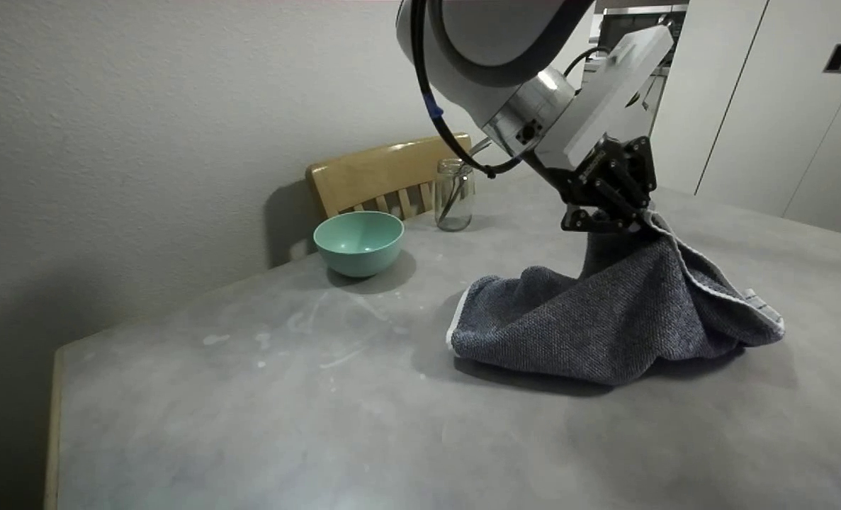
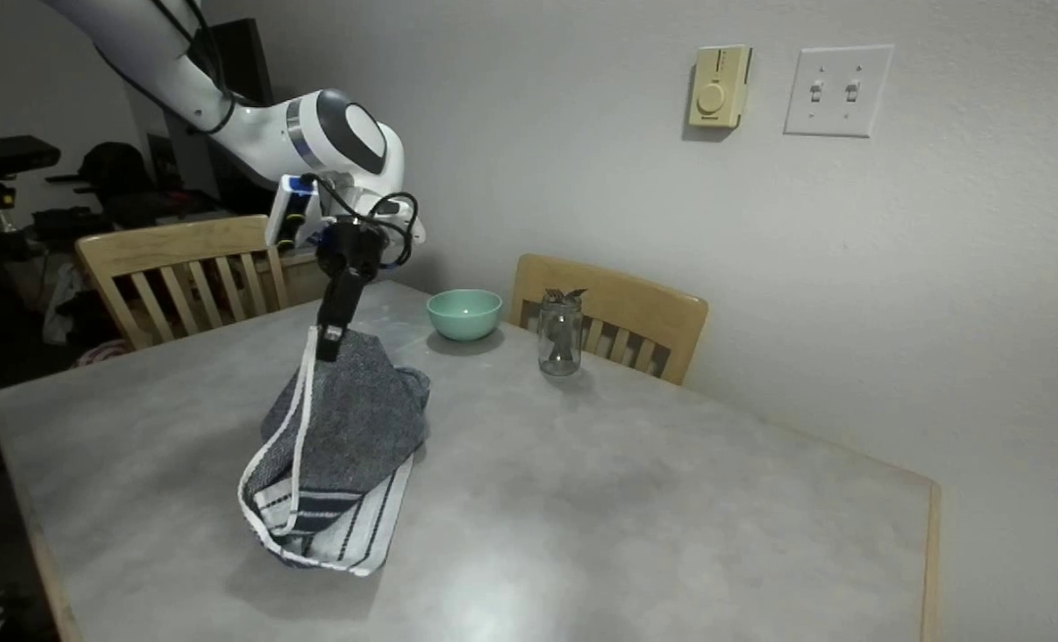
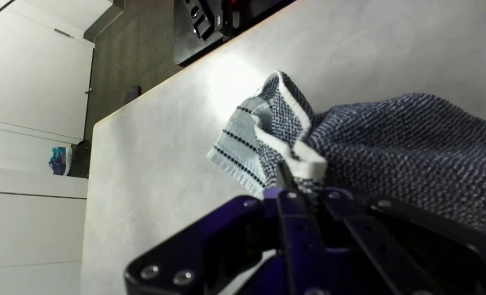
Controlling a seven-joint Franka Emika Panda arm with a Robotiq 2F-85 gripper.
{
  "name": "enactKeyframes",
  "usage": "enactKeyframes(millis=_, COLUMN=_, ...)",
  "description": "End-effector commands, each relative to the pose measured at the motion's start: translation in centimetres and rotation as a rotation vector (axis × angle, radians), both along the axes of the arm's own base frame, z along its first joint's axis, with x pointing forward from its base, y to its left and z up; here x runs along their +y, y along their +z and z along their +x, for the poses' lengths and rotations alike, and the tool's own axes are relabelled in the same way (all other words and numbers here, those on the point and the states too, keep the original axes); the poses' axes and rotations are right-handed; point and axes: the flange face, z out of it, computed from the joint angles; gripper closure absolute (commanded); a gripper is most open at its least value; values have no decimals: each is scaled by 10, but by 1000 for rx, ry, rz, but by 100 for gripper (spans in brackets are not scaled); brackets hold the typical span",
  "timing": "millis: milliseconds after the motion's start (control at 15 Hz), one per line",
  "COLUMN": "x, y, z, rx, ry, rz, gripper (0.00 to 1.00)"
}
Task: Unfold the towel once, fold the towel once, flip it over, unfold the towel once
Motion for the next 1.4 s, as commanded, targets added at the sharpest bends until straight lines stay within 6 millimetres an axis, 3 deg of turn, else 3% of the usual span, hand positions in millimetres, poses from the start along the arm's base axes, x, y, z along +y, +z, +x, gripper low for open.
enactKeyframes(millis=0, x=-28, y=32, z=-15, rx=-124, ry=-150, rz=-38, gripper=99)
enactKeyframes(millis=467, x=-73, y=95, z=-55, rx=-300, ry=-488, rz=-128, gripper=99)
enactKeyframes(millis=800, x=-96, y=158, z=-98, rx=-425, ry=-676, rz=-186, gripper=99)
enactKeyframes(millis=1133, x=-84, y=220, z=-142, rx=-628, ry=-836, rz=-314, gripper=99)
enactKeyframes(millis=1333, x=-58, y=234, z=-154, rx=-761, ry=-914, rz=-412, gripper=99)
